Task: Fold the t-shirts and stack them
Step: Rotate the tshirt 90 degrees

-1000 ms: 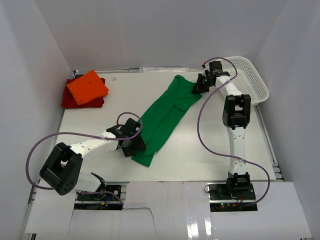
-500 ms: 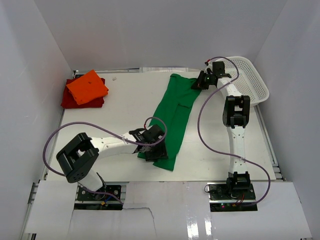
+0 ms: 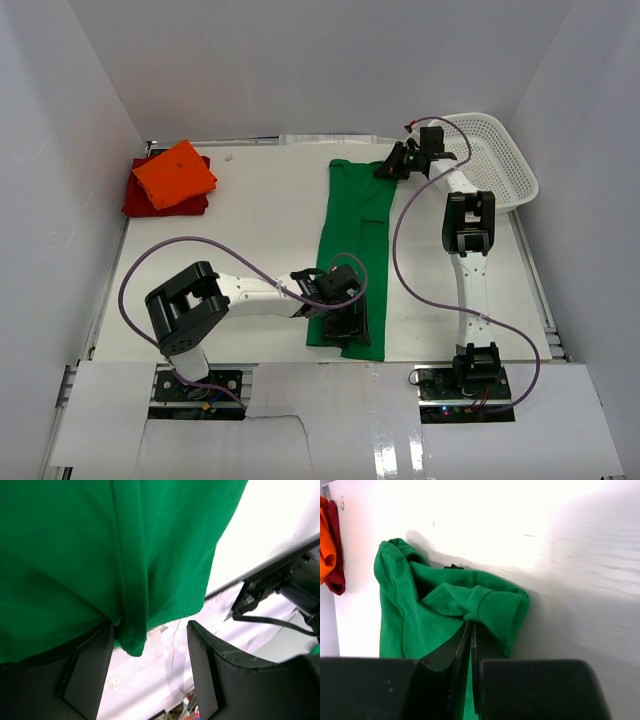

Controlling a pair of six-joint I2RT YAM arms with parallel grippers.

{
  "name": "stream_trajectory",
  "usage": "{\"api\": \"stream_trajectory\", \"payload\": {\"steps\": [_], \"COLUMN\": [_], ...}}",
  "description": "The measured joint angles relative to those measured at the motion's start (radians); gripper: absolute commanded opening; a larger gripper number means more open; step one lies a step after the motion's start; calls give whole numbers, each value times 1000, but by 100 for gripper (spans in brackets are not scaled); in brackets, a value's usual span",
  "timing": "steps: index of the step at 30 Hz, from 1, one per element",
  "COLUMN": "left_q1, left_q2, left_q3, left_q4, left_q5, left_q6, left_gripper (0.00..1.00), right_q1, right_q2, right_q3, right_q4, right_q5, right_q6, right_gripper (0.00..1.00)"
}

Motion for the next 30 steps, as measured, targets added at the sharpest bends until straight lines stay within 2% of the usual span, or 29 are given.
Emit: {"api": "stream_trajectory", "payload": {"steps": [8,13,18,21,25,30], "left_q1": [-16,-25,13,73,204,430], "left_q2": [8,66,98,94,57,22], "left_q3": [27,150,280,369,470,579], "left_q4": [-37,-185,-310,-359,-402,-424], "left_q5": [34,-5,-74,-106,-122,-121], "left_q6": [18,94,189,235,298,382], "left_gripper": [75,77,78,78,80,80], "right_q1": [41,38,28,21,13,12], "right_q2": [8,8,5,0,-76,-245], "right_q3": [0,-4,-34,-43,-109,-201], "right_q4": [53,133,299,390,446,418], "right_q5": [-26,-66,-131,-172,-213,-220], "right_q6": [56,113,232,306,344,282], "right_gripper": [10,12,15,18,36,38]}}
